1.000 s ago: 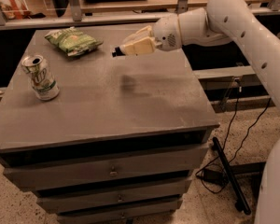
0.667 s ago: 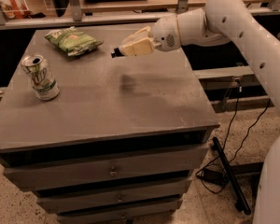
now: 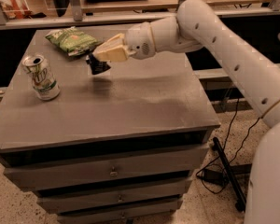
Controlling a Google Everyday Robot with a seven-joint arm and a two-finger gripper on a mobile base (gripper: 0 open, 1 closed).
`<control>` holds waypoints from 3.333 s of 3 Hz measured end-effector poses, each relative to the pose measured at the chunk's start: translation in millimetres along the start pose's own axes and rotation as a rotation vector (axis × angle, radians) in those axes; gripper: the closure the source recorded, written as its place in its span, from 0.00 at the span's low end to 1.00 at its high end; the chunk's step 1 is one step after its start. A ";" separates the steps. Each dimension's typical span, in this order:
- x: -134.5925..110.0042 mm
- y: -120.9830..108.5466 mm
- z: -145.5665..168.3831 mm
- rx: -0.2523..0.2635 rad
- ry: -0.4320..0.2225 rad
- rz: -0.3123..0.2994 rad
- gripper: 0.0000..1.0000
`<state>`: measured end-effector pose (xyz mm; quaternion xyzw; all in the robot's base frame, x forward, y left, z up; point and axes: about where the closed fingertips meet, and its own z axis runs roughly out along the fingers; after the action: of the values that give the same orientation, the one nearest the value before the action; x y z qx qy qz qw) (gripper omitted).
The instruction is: Move rxbar blueberry near 7up can
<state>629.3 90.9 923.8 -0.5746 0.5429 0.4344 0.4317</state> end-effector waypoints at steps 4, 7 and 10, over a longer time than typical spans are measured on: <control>-13.3 36.4 90.9 -0.158 -0.115 -0.018 0.84; -13.0 36.3 90.7 -0.160 -0.109 -0.002 0.08; -19.9 -12.4 -13.0 0.157 -0.033 -0.070 0.00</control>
Offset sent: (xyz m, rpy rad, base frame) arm -0.0355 0.0906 -0.0057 0.1282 -0.0167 0.1386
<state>641.4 83.7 946.7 -0.5505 0.5475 0.3846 0.4992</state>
